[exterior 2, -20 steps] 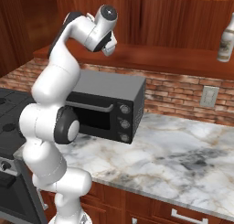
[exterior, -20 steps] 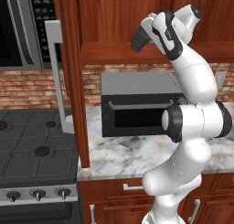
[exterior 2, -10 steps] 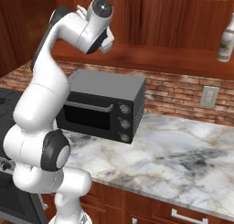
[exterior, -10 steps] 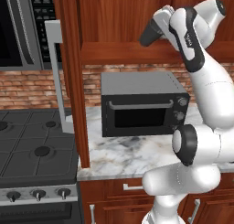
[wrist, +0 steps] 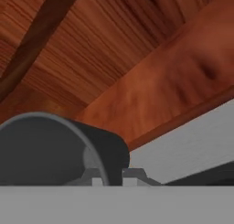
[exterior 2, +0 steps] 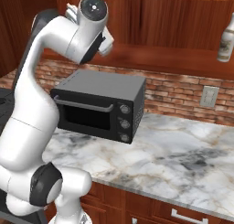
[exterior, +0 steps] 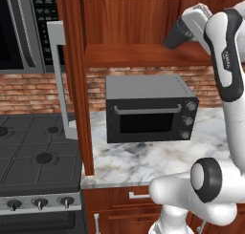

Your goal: There is a bowl on the dining counter. Grab a lemon wedge from the fridge and place it in the bowl. Then get the liquor bottle and glass cup from the cabinet and place them next to the bowl.

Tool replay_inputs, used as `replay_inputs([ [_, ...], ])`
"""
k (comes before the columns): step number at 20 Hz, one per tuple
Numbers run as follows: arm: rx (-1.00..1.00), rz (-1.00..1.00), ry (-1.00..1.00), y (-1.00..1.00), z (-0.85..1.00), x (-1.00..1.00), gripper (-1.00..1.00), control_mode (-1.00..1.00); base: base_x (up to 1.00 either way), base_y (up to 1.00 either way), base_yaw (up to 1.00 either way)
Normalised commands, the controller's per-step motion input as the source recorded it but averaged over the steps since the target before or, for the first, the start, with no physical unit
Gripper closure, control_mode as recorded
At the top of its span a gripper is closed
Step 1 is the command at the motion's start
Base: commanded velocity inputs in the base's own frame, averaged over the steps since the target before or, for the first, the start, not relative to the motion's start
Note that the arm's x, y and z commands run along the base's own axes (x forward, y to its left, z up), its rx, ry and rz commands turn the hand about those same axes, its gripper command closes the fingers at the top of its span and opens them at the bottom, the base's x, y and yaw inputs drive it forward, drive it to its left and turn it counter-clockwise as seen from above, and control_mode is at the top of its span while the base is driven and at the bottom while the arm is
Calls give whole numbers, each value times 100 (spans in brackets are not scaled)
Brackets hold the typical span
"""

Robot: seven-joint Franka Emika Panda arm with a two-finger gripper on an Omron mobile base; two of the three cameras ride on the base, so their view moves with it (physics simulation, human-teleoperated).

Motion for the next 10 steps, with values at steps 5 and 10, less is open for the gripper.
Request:
replay_inputs([
  [5, -12, 0, 19, -23, -1, -100, 100, -100, 0, 0, 0],
  [10, -15, 0, 34, -8, -44, -71, 100, -100, 0, 0, 0],
])
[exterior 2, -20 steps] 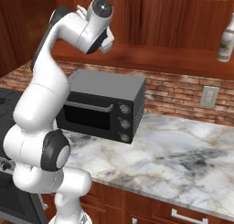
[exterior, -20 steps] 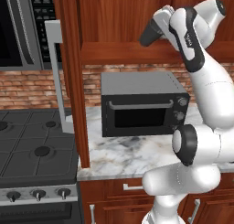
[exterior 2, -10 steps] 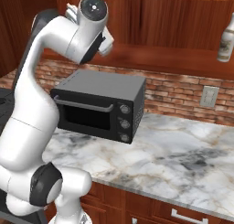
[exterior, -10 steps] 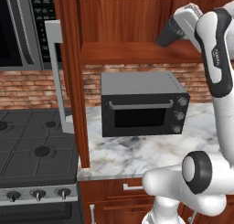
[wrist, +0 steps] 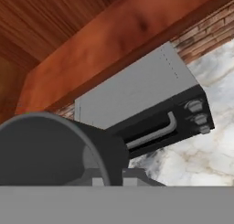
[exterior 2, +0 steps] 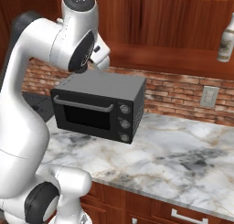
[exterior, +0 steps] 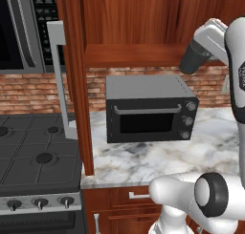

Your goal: There is a bowl on the dining counter. Grab a lemon wedge from the fridge and place it in the bowl. Then get the liquor bottle and glass cup from the cabinet and place them next to the bowl.

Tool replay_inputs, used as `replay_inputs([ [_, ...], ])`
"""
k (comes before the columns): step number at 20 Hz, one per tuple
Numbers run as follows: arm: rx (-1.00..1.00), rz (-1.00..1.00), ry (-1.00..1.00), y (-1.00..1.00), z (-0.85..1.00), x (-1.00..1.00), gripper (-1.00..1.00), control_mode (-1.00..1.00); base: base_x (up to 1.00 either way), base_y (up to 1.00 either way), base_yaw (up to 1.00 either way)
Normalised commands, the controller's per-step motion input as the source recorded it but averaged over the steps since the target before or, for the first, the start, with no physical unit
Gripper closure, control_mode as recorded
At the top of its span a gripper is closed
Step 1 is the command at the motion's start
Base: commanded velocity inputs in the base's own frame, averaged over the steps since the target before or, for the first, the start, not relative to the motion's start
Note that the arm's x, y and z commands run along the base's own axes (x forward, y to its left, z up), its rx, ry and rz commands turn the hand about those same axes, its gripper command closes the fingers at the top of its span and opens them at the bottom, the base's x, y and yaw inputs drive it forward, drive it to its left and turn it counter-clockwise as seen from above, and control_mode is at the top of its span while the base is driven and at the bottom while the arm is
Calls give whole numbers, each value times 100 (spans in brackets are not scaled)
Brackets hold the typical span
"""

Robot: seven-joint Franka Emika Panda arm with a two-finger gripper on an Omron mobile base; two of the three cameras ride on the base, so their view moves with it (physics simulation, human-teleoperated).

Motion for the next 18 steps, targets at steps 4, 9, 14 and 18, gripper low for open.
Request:
replay_inputs([
  [4, -10, 0, 37, -1, -44, -37, 100, -100, 0, 0, 0],
  [9, -3, 0, 28, 0, -24, -8, 100, -100, 0, 0, 0],
  [14, -1, 0, 24, 0, -45, 0, 100, -100, 0, 0, 0],
  [18, 0, 0, 18, 0, -49, 0, 100, -100, 0, 0, 0],
])
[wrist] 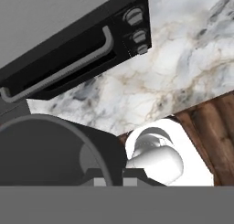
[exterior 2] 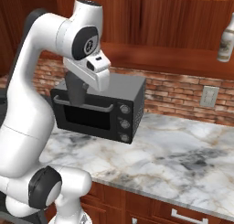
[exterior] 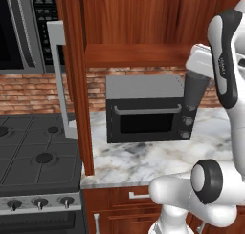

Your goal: There is a bowl on the dining counter. Grab a lemon wedge from the fridge and place it in the bowl. Then get the liquor bottle and glass cup from the cabinet and place them next to the bowl.

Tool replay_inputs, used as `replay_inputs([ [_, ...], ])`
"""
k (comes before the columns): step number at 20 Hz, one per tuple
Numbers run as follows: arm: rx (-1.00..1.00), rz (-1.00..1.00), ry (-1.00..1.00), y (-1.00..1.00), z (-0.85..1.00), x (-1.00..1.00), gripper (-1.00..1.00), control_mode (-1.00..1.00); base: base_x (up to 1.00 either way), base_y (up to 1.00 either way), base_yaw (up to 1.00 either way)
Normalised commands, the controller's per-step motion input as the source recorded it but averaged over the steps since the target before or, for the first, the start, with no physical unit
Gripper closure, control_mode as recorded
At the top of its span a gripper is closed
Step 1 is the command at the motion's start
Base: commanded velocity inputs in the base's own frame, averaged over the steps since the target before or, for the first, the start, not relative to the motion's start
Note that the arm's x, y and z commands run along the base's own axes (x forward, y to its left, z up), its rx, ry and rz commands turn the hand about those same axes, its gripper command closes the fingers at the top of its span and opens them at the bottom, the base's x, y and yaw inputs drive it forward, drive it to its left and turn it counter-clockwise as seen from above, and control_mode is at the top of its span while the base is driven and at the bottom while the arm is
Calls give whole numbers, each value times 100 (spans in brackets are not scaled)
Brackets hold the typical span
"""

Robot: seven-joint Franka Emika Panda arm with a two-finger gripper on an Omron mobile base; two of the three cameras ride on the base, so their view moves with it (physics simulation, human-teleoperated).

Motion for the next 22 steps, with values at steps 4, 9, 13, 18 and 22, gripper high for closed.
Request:
replay_inputs([
  [4, 0, 0, 2, 0, -24, 0, 100, -100, 0, 0, 0],
  [9, 0, 0, 0, 0, -2, -1, 100, 100, -33, 0, 0],
  [13, 0, 0, 0, 0, 0, 0, 100, 100, -100, -13, -4],
  [18, 0, 0, 0, 0, 0, 0, 100, 100, -100, -40, -26],
  [22, 0, 0, 0, 0, 0, 0, 100, 100, -97, -31, -50],
])
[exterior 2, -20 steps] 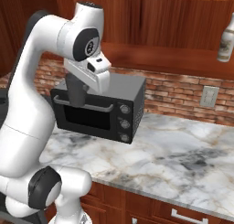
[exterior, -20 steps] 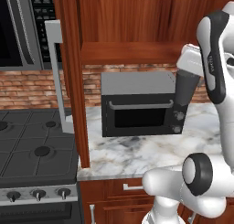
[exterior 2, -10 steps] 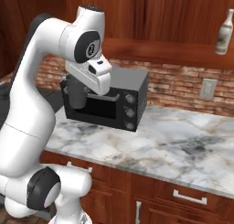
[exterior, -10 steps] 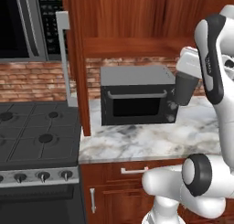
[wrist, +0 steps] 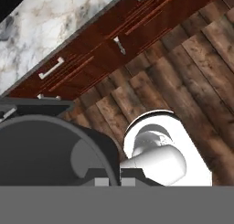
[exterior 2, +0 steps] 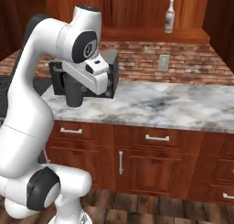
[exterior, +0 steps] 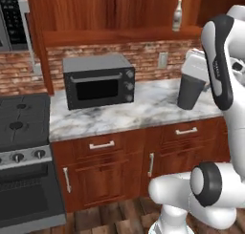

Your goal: There is a bowl on the dining counter. Grab a lemon wedge from the fridge and place it in the bowl. Then get the liquor bottle and glass cup from the cabinet and place them next to the bowl.

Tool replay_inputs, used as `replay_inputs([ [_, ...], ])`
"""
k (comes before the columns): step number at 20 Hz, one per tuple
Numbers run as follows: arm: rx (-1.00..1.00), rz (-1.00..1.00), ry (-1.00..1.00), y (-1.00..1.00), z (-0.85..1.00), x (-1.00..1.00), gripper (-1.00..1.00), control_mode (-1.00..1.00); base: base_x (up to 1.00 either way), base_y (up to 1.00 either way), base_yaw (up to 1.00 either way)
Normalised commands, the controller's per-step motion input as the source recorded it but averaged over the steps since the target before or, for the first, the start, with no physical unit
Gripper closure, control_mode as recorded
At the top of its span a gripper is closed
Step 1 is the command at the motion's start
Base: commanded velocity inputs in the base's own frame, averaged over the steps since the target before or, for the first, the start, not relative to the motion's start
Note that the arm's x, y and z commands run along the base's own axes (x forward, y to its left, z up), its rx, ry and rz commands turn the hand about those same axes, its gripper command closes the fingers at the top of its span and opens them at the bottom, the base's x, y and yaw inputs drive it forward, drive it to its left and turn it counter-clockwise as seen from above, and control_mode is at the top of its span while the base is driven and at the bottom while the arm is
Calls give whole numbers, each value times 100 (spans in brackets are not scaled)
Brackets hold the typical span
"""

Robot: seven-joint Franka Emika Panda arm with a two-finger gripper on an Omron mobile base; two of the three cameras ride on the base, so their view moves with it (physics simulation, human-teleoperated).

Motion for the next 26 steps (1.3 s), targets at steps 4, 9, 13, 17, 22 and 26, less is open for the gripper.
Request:
replay_inputs([
  [4, 0, 0, 0, 0, 0, 0, 100, 100, -68, -14, -68],
  [9, 0, 0, 0, 0, 0, 0, 100, 100, -44, -20, -75],
  [13, 0, 0, 0, 0, 0, 0, 100, 100, -34, -56, -70],
  [17, 0, 0, 0, 0, 0, 0, 100, 100, -13, -90, -63],
  [22, 0, 0, 0, 0, 0, 0, 100, 100, 10, -95, -55],
  [26, 0, 0, 0, 0, 0, 0, 100, 100, 59, -65, -46],
])
